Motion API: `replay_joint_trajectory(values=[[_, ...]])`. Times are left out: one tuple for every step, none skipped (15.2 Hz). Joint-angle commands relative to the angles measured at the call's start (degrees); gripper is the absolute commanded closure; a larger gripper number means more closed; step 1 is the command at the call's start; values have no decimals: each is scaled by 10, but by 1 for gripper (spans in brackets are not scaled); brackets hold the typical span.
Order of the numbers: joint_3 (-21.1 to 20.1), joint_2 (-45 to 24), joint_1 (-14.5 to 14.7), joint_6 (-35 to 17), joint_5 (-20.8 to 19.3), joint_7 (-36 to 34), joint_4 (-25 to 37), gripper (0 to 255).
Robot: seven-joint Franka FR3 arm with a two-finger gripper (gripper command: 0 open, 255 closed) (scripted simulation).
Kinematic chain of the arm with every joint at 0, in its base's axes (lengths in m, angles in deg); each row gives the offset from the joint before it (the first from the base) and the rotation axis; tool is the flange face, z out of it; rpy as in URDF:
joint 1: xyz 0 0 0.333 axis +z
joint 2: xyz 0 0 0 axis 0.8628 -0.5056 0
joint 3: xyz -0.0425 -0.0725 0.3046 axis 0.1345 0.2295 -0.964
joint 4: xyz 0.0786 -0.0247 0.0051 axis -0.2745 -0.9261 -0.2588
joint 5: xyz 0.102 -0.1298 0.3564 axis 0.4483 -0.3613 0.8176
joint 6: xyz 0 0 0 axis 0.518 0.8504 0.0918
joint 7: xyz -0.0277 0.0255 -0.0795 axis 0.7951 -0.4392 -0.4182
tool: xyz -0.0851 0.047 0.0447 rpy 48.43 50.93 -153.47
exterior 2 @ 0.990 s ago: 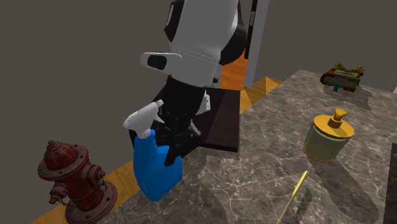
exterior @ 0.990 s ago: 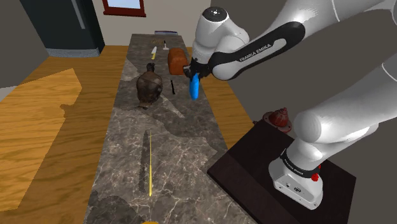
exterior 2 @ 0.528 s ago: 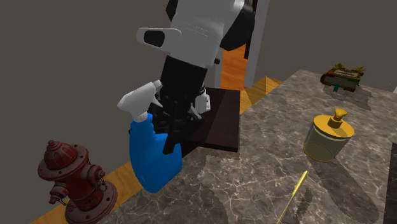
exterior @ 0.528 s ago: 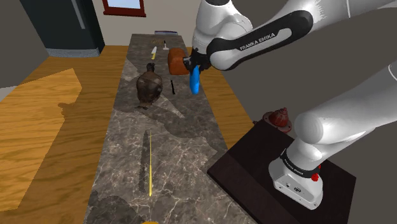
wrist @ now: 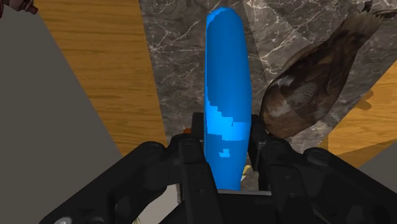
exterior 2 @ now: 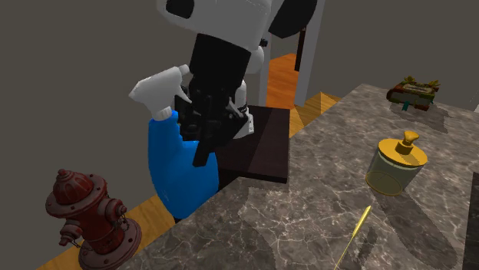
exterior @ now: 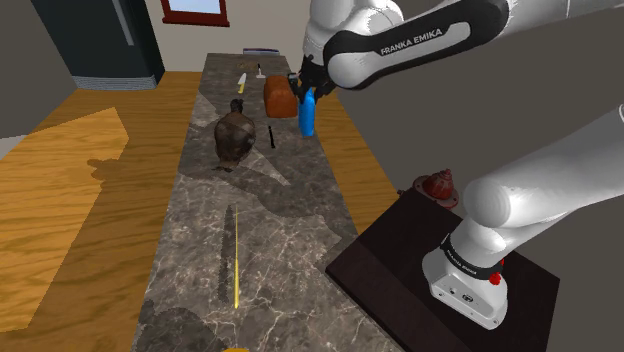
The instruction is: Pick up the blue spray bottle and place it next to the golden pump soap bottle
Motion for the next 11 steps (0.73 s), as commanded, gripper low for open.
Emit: replay_joint_trajectory(values=[[6,6,4,14,8,9,9,255],[8,9,5,22,11,13,15,255],[11,11,7,29,14,17,20,255],[13,14,8,36,16,21,26,255],[15,16,9,44,19,24,31,255],[17,18,10,51,21,28,37,255],[19,20,11,58,23,31,43,255],[21,21,12,66,25,34,49,255],[23,23,13,73,27,37,55,255],[24,24,13,80,29,40,62,255],[26,26,14,88,31,43,68,255]])
